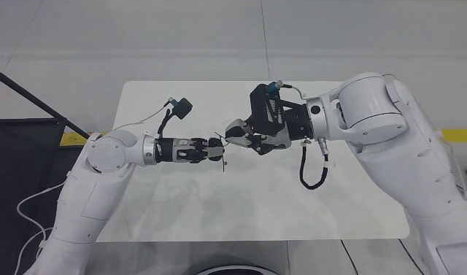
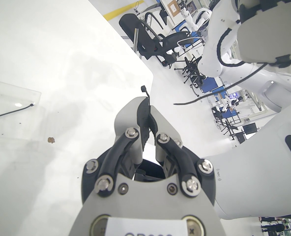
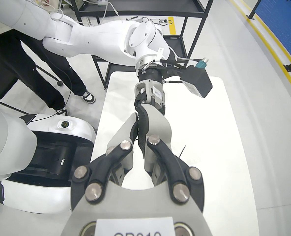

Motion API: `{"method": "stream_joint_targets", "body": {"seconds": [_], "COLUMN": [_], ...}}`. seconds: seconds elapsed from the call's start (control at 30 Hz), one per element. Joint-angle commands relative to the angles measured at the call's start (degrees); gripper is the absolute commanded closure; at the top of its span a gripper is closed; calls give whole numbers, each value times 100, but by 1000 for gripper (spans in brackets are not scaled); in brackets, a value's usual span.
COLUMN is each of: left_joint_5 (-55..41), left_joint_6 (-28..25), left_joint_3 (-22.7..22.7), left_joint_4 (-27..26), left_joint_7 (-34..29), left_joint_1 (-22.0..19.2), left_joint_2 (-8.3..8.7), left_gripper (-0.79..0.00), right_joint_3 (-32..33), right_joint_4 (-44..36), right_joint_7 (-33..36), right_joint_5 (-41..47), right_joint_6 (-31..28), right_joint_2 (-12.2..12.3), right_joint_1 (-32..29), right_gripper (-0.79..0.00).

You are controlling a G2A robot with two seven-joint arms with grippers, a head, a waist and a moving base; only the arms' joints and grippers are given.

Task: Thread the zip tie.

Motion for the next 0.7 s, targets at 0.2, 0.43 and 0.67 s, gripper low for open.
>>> {"method": "stream_joint_targets", "body": {"seconds": [0.2, 0.43, 0.67], "left_joint_5": [3, 3, 3], "left_joint_6": [0, 0, 0], "left_joint_3": [0, 0, 0], "left_joint_4": [-1, -1, -1], "left_joint_7": [0, 0, 0], "left_joint_1": [0, 0, 0], "left_joint_2": [0, 0, 0], "left_gripper": [0, 0, 0], "right_joint_3": [-71, -122, -168], "right_joint_4": [62, 97, 150], "right_joint_7": [-162, -291, -311], "right_joint_5": [-292, -404, -455], "right_joint_6": [128, 176, 203], "right_joint_2": [-17, -27, -22], "right_joint_1": [69, 94, 90], "right_gripper": [0, 0, 0]}}
